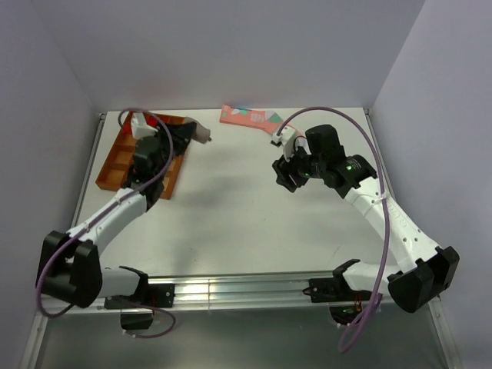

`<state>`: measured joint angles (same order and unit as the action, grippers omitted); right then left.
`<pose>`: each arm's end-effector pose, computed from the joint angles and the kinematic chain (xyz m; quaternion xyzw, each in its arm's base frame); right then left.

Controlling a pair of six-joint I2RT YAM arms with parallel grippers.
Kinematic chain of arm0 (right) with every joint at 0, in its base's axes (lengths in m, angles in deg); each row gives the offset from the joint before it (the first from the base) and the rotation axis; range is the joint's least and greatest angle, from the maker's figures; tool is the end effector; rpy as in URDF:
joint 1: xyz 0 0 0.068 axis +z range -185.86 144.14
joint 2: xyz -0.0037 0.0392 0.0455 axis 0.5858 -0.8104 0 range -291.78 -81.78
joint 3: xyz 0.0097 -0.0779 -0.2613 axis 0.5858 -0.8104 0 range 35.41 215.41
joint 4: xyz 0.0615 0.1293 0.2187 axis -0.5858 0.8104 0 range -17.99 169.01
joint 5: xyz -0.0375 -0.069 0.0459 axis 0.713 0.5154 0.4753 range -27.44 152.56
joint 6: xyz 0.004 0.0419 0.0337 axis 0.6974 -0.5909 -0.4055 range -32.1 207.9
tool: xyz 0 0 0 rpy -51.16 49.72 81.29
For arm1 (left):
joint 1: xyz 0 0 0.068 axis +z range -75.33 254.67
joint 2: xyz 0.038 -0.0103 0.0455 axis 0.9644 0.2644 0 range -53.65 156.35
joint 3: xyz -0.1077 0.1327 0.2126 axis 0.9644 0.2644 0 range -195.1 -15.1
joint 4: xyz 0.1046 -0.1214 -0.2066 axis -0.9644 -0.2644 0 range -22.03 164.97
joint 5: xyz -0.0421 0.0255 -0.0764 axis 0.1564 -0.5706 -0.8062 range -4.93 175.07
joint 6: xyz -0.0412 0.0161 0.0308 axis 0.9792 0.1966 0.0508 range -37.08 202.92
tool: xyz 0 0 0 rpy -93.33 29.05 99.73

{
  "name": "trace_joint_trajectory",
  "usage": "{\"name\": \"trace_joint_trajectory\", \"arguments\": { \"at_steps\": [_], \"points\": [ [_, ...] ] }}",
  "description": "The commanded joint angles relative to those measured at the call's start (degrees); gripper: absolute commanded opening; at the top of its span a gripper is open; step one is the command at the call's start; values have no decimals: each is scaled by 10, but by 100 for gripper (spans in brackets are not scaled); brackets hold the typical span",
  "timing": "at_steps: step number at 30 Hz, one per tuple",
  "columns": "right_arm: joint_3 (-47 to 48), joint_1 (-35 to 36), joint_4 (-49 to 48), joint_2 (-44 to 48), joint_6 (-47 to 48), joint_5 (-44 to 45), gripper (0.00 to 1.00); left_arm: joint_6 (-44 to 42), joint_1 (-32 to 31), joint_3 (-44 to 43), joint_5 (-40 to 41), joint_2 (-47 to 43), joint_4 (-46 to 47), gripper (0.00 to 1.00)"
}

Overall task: Roll the socks
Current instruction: Place the sock in the storage box.

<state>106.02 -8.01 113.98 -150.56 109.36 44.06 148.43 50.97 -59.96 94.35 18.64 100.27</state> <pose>0.2156 0.1266 0.3579 -0.4349 0.7852 0.1687 0.4072 0.2714 -0.1128 0.3013 -0.3085 0.6505 -0.4441 0.5332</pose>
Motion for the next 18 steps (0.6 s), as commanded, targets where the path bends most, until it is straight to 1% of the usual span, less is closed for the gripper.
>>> {"name": "trace_joint_trajectory", "arguments": {
  "at_steps": [1, 2, 3, 4, 5, 6, 7, 8, 9, 10, 11, 12, 13, 14, 15, 16, 18],
  "points": [
    [14, -29, -11, 6, 25, 5, 61, -47, 78, -72, -104, 61, 26, 0],
    [12, -40, -16, 0, 30, 10, 61, -48, 111, -86, -119, 81, 44, 0],
    [6, -45, -22, -2, 33, 11, 61, -59, 125, -100, -152, 124, 59, 0],
    [3, -50, -29, -6, 36, 14, 61, -63, 139, -139, -161, 147, 58, 0],
    [1, -58, -36, -10, 41, 18, 61, -66, 162, -159, -173, 170, 76, 0],
    [-2, -61, -40, -12, 43, 22, 61, -74, 172, -177, -191, 218, 82, 0],
    [-1, -64, -47, -18, 45, 27, 61, -77, 182, -221, -203, 243, 86, 0],
    [0, -68, -50, -21, 47, 29, 61, -78, 199, -239, -210, 267, 99, 0],
    [1, -76, -54, -23, 47, 29, 61, -72, 207, -260, -220, 319, 121, 0],
    [2, -81, -55, -27, 48, 27, 61, -67, 216, -308, -247, 348, 129, 0],
    [5, -85, -55, -34, 49, 20, 61, -60, 232, -334, -261, 377, 135, 0],
    [6, -93, -57, -36, 49, 17, 61, -47, 235, -385, -275, 435, 150, 0],
    [7, -97, -62, -42, 49, 15, 61, -43, 251, -410, -282, 462, 143, 0],
    [7, -100, -64, -44, 49, 6, 61, -42, 254, -433, -279, 485, 136, 0],
    [6, -103, -65, -47, 51, 1, 61, -43, 255, -452, -280, 530, 136, 0],
    [5, -107, -69, -50, 52, 0, 60, -43, 256, -498, -283, 554, 126, 0],
    [2, -108, -73, -54, 56, -1, 60, -36, 262, -557, -288, 614, 115, 0]
  ]
}}
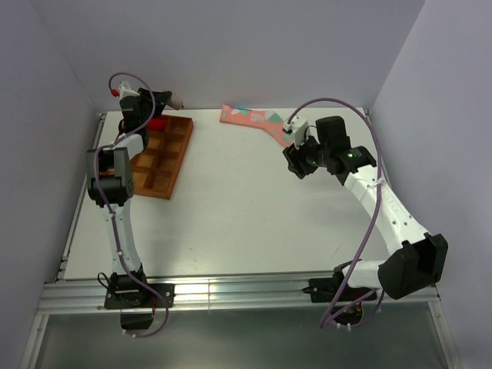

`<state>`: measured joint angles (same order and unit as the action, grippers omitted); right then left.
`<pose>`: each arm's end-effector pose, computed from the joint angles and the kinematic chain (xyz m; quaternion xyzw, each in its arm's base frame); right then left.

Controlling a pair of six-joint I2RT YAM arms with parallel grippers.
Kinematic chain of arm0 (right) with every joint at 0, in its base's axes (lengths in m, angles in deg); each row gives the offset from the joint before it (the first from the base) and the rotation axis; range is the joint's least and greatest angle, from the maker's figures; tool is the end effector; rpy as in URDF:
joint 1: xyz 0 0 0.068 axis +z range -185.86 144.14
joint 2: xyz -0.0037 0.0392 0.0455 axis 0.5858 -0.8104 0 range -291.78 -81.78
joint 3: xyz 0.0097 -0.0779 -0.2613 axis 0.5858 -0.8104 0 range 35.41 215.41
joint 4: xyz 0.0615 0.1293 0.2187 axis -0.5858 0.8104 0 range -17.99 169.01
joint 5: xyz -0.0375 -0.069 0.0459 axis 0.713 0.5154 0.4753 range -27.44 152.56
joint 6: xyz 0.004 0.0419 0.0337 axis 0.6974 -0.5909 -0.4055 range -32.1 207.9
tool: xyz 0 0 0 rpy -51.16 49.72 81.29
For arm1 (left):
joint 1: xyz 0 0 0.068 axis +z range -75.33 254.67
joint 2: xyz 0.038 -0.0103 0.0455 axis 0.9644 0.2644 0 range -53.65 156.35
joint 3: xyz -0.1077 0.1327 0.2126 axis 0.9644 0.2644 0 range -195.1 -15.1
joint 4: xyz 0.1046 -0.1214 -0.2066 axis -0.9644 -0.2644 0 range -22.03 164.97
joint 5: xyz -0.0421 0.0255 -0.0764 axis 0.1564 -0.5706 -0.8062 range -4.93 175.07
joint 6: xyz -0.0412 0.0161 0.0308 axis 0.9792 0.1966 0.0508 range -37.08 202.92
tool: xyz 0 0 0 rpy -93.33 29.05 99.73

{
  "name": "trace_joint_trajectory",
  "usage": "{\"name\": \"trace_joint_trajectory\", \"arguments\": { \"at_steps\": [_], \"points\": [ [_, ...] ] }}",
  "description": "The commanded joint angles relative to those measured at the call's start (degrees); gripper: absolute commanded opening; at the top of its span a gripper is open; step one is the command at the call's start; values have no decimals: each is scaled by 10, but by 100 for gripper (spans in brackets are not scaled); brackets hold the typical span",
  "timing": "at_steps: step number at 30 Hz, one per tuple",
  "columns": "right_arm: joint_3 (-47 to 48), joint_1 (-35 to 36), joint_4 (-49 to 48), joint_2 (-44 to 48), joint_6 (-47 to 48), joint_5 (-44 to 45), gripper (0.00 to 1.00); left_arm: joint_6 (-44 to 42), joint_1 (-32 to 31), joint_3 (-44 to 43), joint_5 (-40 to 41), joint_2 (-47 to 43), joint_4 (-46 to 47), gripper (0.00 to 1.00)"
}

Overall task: Roll the socks
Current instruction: Place the sock in the storage box.

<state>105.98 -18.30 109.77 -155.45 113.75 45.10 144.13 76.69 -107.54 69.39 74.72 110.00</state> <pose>0.2593 0.0932 0.3429 -0.3911 0.8119 0.1080 0.4199 0.5257 0.0090 0.2236 -0.2886 0.6514 -0.4278 0.5562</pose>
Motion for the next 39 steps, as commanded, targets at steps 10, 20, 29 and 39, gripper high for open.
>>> {"name": "trace_joint_trajectory", "arguments": {
  "at_steps": [10, 20, 29, 39],
  "points": [
    [11, -17, -33, -39, 19, -33, 59, 42, 4, -132, -11, 134, -41, 0],
    [8, -21, -35, -55, 21, -50, 58, 33, 0, -60, 9, 88, -106, 0],
    [-3, -21, -39, -54, 21, -49, 57, 26, -6, 2, 12, 47, -120, 0],
    [8, -23, -25, -65, 25, -58, 56, 16, -13, -49, 52, 54, -269, 0]
  ]
}}
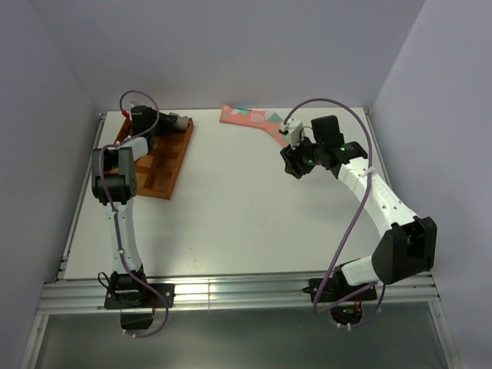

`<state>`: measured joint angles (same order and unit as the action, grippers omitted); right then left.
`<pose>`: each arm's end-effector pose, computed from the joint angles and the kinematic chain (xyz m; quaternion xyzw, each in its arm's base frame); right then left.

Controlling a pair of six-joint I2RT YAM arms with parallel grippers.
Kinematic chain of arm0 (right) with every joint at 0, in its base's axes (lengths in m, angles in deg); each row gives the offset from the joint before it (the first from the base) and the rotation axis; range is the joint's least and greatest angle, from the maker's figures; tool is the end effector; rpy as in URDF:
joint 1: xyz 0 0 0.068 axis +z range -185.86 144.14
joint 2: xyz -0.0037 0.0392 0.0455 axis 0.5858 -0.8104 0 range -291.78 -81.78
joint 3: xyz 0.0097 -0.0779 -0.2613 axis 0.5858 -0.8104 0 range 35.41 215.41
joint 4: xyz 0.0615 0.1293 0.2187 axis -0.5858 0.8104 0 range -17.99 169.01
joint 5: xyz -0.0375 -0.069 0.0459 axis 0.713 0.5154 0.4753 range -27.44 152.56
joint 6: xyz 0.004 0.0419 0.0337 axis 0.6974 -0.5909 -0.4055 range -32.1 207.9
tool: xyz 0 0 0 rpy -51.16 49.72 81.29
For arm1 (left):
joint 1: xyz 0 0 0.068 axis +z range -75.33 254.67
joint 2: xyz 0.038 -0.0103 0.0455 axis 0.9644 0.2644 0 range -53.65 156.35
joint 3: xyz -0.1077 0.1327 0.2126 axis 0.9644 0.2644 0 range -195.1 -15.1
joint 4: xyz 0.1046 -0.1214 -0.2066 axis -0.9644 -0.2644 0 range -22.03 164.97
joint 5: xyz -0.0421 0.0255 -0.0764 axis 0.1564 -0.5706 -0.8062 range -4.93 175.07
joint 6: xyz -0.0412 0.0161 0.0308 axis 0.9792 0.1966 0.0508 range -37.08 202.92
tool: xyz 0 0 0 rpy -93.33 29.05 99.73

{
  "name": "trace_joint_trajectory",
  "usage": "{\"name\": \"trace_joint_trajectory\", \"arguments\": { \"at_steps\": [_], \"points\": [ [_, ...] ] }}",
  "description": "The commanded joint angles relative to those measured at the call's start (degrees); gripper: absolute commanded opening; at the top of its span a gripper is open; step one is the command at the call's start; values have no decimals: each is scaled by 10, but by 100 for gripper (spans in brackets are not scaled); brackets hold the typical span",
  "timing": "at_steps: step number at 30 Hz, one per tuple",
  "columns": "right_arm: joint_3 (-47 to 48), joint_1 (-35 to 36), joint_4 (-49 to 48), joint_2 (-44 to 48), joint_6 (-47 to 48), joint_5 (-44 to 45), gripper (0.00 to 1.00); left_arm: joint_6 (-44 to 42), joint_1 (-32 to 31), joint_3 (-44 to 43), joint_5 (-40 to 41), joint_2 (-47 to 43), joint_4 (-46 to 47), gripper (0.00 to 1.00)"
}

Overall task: Roll the socks
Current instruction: Place the sock in the storage box.

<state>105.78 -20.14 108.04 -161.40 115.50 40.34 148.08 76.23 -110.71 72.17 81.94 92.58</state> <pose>0.2843 0.0939 0.3170 -0.4031 0.8164 0.1386 0.3897 0.5354 0.0067 0.1454 -0.4018 0.7240 -0.3707 0.4207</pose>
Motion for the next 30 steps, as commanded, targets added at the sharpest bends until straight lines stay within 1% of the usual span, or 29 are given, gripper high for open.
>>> {"name": "trace_joint_trajectory", "arguments": {
  "at_steps": [1, 4, 5, 6, 7, 8, 10, 13, 17, 18, 21, 26, 27, 30],
  "points": [
    [12, -4, -5, -7, 9, -10, 56, -24, -9, -21, 31, -20, -104, 0],
    [14, -3, 2, -9, 12, -11, 56, -31, -9, -57, 50, -9, -174, 0],
    [15, -4, 3, -11, 12, -12, 56, -43, -11, -96, 59, -2, -209, 0],
    [16, -3, 7, -12, 13, -13, 56, -51, -10, -117, 74, 5, -263, 0],
    [19, -3, 9, -12, 14, -15, 56, -65, -11, -141, 85, 21, -294, 0],
    [20, -4, 11, -14, 14, -16, 56, -71, -27, -190, 96, 31, -322, 0],
    [25, -4, 17, -17, 17, -18, 56, -78, -34, -246, 103, 56, -381, 0],
    [30, -4, 26, -20, 21, -20, 55, -85, -35, -302, 117, 86, -446, 0],
    [32, -5, 33, -26, 27, -20, 55, -93, -41, -334, 126, 107, -498, 0],
    [34, -4, 40, -28, 30, -21, 55, -91, -41, -331, 145, 107, -503, 0],
    [42, -5, 55, -35, 37, -23, 54, -87, -41, -310, 150, 102, -513, 0],
    [39, -5, 63, -35, 44, -27, 54, -76, -44, -334, 182, 119, -559, 0],
    [39, -5, 68, -36, 47, -31, 54, -73, -46, -337, 199, 120, -571, 0],
    [41, -5, 75, -40, 48, -41, 53, -54, -49, -343, 217, 125, -575, 0]
  ]
}}
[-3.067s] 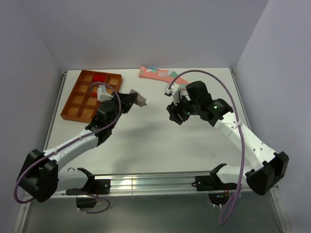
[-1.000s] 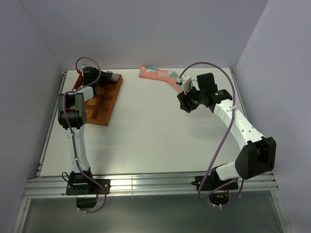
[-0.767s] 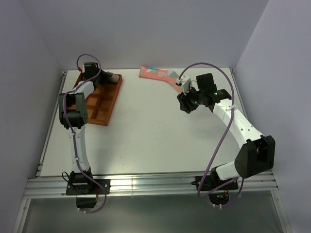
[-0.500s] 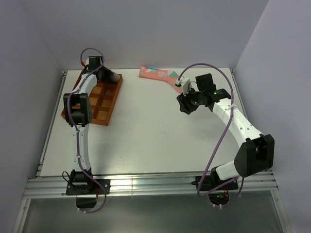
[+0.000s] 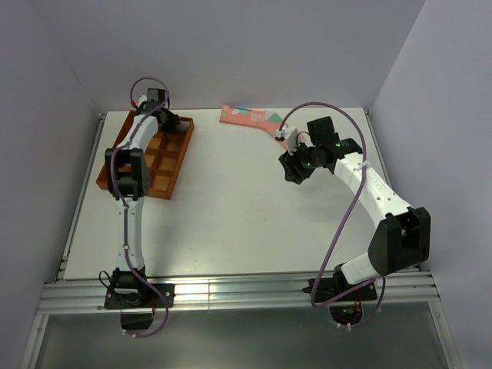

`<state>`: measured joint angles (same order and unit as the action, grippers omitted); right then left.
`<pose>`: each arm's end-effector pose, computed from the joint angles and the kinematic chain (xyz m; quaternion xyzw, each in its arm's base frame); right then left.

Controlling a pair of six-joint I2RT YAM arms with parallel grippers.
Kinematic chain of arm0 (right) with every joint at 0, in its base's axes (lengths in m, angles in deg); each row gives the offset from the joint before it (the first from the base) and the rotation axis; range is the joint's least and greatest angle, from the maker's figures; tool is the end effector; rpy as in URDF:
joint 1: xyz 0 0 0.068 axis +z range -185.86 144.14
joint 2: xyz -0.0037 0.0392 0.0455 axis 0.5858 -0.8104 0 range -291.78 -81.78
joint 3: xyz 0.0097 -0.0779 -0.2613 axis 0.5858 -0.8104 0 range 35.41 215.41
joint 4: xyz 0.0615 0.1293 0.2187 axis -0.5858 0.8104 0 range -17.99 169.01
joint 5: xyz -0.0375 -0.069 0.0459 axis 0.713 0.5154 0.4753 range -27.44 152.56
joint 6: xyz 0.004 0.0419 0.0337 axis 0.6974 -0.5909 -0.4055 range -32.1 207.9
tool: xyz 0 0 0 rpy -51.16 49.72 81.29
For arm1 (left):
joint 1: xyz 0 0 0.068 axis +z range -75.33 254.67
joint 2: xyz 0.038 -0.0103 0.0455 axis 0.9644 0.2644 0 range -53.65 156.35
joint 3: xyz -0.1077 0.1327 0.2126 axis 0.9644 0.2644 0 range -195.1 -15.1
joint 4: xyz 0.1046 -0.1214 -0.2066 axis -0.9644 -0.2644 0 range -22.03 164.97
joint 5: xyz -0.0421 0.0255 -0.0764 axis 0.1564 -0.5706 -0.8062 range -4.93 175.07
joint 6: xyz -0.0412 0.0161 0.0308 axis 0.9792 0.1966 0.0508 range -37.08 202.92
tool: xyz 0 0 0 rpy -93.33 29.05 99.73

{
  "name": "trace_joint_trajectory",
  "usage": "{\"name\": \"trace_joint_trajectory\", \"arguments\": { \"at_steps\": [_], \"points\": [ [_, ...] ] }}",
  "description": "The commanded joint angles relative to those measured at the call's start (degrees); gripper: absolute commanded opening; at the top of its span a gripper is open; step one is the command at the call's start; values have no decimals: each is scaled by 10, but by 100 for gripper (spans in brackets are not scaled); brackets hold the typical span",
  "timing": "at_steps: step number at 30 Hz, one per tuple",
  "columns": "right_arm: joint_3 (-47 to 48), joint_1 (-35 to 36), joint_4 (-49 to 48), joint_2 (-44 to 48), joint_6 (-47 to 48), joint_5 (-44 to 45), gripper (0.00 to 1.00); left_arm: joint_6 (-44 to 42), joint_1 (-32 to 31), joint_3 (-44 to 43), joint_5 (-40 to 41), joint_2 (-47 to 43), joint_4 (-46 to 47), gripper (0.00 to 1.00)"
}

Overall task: Roll the socks
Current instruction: Place the sock in the storage box.

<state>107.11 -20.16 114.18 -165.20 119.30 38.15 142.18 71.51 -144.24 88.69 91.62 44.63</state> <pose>0.2892 0.0965 0.2987 -0.4313 0.8257 0.1578 0.3275 0.5637 -0.0288 0.1740 -0.4468 0.8137 -0.1670 0.3321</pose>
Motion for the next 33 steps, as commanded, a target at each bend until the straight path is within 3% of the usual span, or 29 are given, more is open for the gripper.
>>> {"name": "trace_joint_trajectory", "arguments": {
  "at_steps": [1, 19, 20, 22, 25, 33],
  "points": [
    [28, -5, 14, -2, 9, -21, 53, 15, -3, -22, 67, 37, -110, 0],
    [24, -4, 34, -10, 13, -29, 52, 90, -13, -29, 135, 63, -133, 0],
    [24, -5, 34, -10, 13, -28, 52, 89, -13, -22, 132, 58, -125, 2],
    [22, -5, 34, -10, 14, -28, 52, 91, -13, 12, 126, 38, -93, 15],
    [22, -5, 33, -10, 15, -27, 52, 91, -13, 41, 124, 14, -58, 23],
    [27, -5, 32, -16, 14, -28, 51, 81, -13, 37, 125, -19, -39, 36]
  ]
}}
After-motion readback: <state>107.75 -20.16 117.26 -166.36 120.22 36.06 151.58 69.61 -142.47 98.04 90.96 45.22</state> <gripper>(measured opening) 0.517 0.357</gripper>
